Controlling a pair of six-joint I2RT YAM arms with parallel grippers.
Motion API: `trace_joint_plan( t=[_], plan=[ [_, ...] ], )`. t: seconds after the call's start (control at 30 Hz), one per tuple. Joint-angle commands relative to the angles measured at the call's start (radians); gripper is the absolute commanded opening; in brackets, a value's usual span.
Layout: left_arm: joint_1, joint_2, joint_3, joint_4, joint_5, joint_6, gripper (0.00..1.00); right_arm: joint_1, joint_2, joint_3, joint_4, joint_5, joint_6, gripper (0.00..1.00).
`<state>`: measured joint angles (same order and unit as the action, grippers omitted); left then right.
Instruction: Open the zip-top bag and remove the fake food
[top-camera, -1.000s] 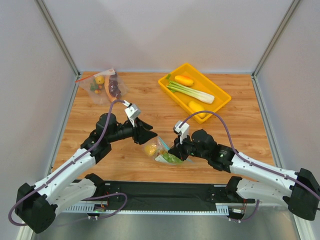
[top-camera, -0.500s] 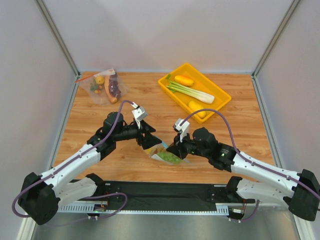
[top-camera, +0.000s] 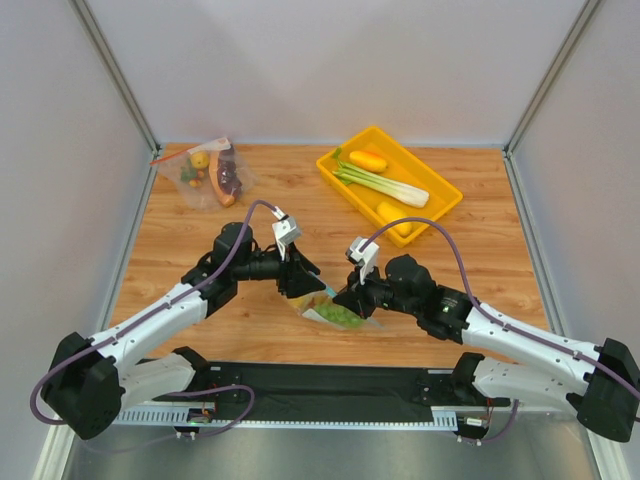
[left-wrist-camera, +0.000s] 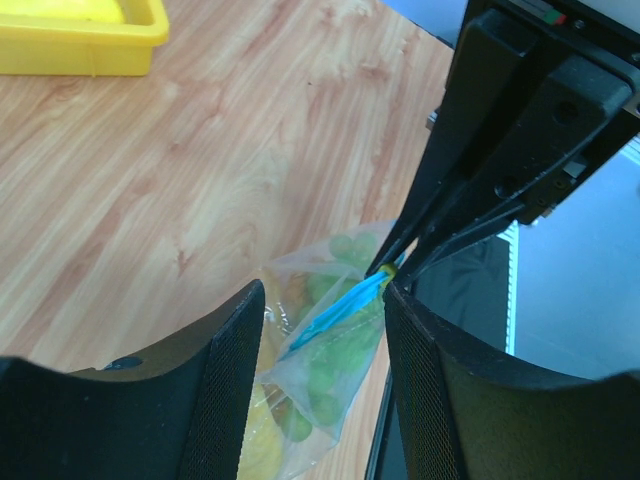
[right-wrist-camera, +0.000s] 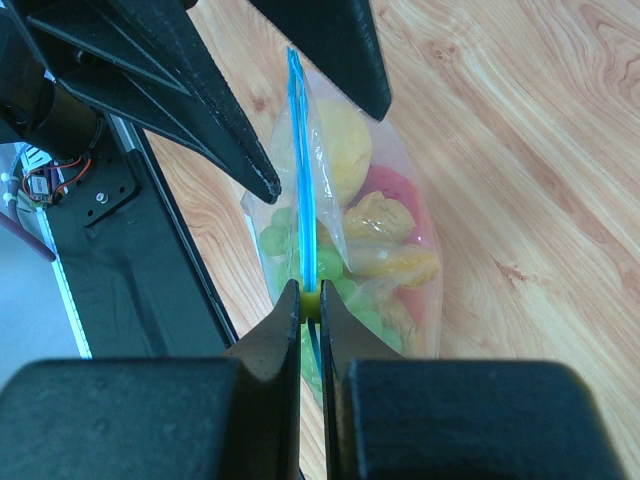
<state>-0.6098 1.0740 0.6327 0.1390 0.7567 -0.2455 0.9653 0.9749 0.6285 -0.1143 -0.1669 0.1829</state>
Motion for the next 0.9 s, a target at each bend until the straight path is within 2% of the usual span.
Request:
trace_joint_plan(
  t=[0.0, 0.2, 0.37, 0.4, 0.43, 0.57, 0.73, 0.87],
  plan=[
    [-0.011, 0.009, -0.005, 0.042, 0.084, 0.015, 0.6, -0.008, 0.002, 0.053, 0.01, 0.015, -0.003, 0.0],
    [-0.033, 0.044, 0.008, 0.028, 0.115, 0.017, 0.62, -0.016, 0.025, 0.08, -0.001, 0.017, -0.014, 0.0],
    [-0.039, 0.063, 0.016, 0.019, 0.096, 0.031, 0.47, -0.016, 0.036, 0.089, 0.001, 0.004, -0.016, 0.0],
    [-0.039, 0.063, 0.018, 0.02, 0.092, 0.029, 0.38, -0.016, 0.038, 0.088, 0.002, 0.004, -0.017, 0.0],
    [-0.039, 0.061, 0.018, 0.025, 0.089, 0.029, 0.34, -0.016, 0.038, 0.088, 0.002, 0.004, -0.016, 0.0],
    [-0.039, 0.055, 0.018, 0.027, 0.06, 0.031, 0.0, -0.016, 0.041, 0.086, -0.005, 0.006, -0.016, 0.0],
    [-0.039, 0.012, -0.002, 0.019, -0.002, 0.028, 0.0, -0.016, 0.045, 0.096, -0.031, 0.027, -0.028, 0.05],
    [-0.039, -0.043, -0.019, 0.017, -0.054, 0.028, 0.0, -0.016, 0.054, 0.102, -0.059, 0.038, -0.04, 0.02]
  ],
)
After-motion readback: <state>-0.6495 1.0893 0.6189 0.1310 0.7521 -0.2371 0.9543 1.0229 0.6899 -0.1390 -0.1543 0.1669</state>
